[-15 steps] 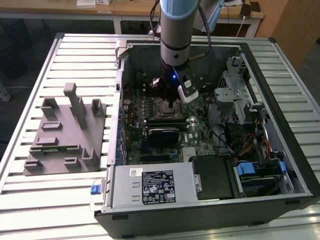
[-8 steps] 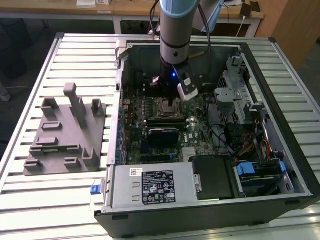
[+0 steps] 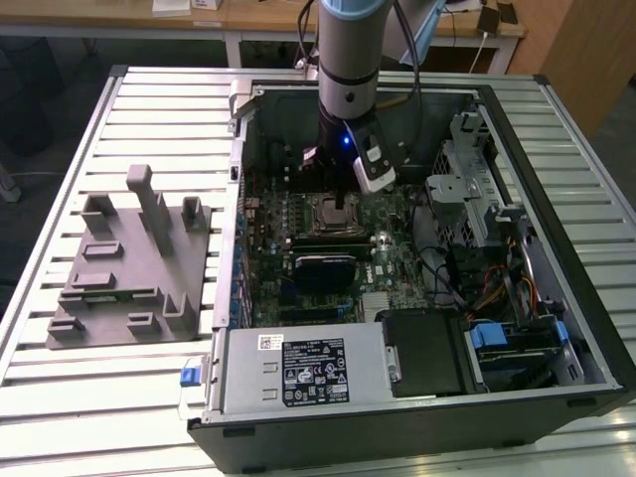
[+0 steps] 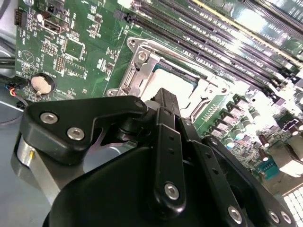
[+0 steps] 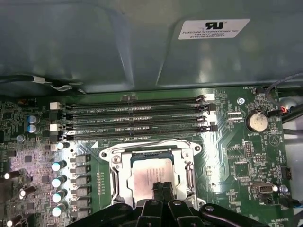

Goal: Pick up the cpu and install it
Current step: 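Install the second cpu locking lever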

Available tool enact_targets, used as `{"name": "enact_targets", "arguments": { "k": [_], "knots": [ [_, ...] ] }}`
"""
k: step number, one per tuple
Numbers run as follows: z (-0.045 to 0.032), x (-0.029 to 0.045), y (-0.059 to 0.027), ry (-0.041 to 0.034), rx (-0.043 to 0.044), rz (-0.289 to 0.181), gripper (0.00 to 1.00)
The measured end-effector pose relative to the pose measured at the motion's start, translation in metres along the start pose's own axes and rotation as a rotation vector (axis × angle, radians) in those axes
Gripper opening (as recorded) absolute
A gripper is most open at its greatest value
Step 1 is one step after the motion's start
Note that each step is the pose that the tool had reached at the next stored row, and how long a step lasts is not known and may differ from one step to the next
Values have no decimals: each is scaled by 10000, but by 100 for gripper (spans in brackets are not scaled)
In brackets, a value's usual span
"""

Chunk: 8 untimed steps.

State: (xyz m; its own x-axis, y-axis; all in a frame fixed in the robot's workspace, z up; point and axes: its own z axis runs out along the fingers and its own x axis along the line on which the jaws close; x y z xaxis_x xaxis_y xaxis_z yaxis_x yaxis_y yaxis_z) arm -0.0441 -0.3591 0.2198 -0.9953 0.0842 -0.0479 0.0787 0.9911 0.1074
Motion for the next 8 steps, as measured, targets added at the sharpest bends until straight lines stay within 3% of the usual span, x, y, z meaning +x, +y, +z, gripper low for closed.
{"name": "enact_targets", "arguments": {
  "k": [2,8],
  "knots": [
    [-1,0,0,-7,40,-4,11],
    [-1,0,1,-8,48,-3,11]
  ]
}}
